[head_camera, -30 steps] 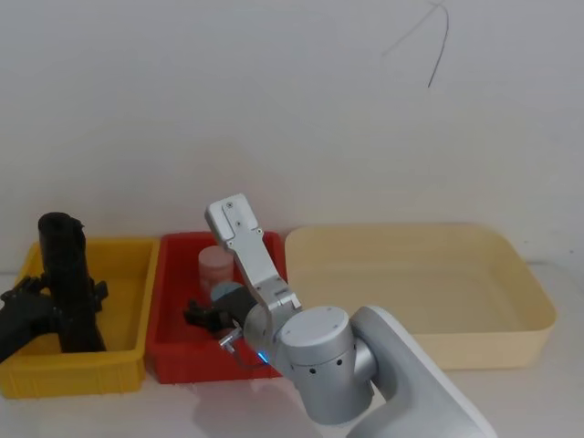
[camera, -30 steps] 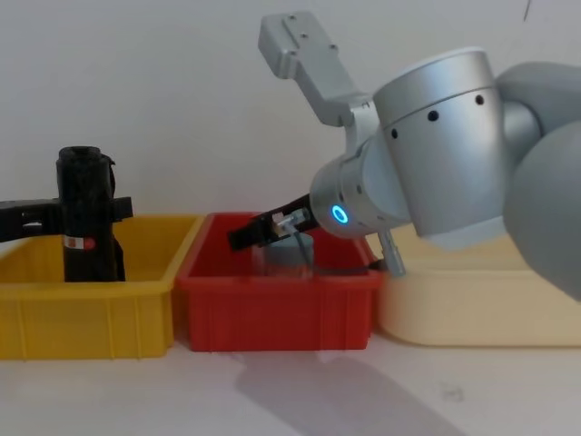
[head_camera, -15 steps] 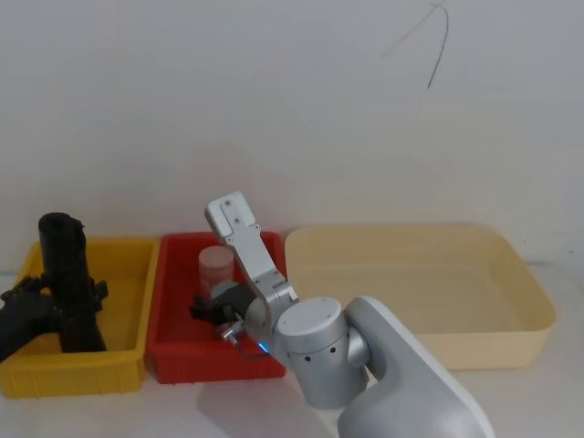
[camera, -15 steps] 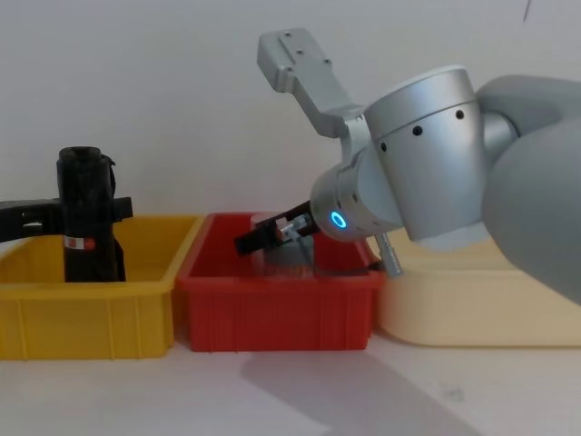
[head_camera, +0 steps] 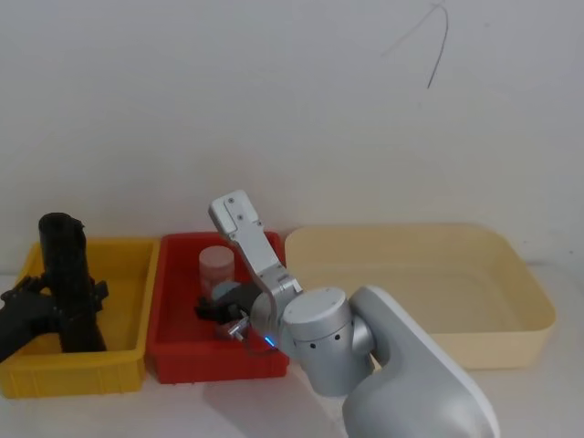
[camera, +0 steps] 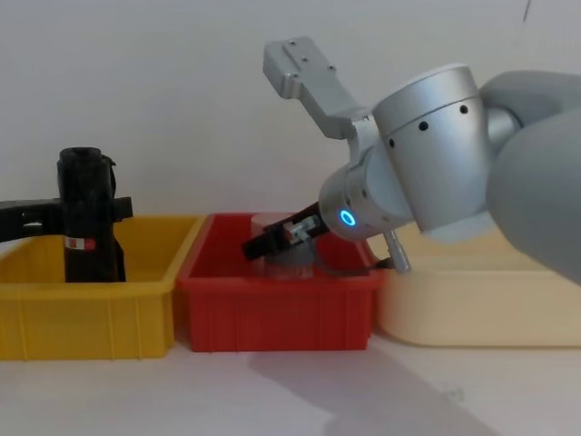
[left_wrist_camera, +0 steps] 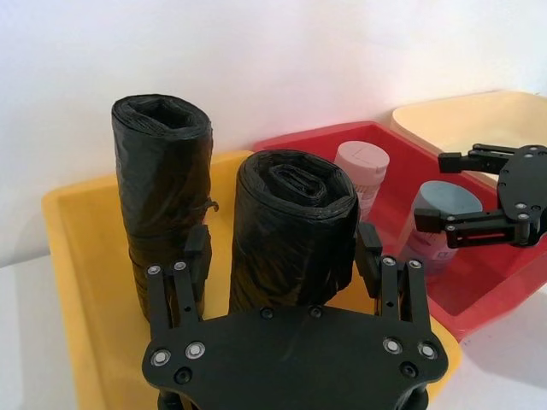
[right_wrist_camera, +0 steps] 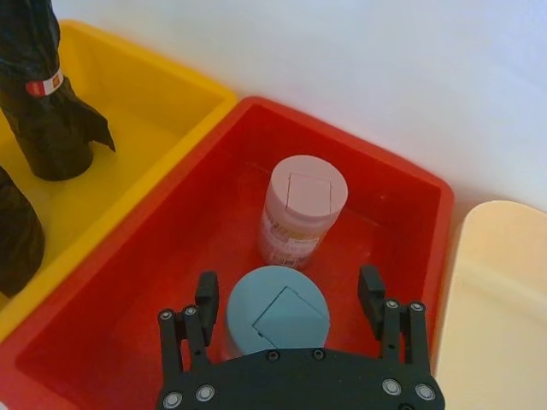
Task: Pick up the garbage bag with the one hand and transfer it to the other hand.
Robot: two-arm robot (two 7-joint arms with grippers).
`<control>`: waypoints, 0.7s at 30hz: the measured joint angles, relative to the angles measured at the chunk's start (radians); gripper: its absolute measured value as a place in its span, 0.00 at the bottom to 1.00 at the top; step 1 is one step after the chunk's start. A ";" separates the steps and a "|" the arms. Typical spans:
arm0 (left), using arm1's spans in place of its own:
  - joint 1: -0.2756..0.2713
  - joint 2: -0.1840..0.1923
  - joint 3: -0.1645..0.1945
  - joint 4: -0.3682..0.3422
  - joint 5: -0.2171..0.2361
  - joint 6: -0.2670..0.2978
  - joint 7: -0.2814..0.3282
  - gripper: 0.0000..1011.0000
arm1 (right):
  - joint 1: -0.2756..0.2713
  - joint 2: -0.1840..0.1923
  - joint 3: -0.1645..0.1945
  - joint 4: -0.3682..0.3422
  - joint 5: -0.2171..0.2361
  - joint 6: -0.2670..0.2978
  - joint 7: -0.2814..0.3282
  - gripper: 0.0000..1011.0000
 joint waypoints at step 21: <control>0.000 0.000 0.000 0.000 0.000 0.000 0.000 0.99 | 0.026 0.012 0.017 0.017 0.012 0.078 0.072 0.97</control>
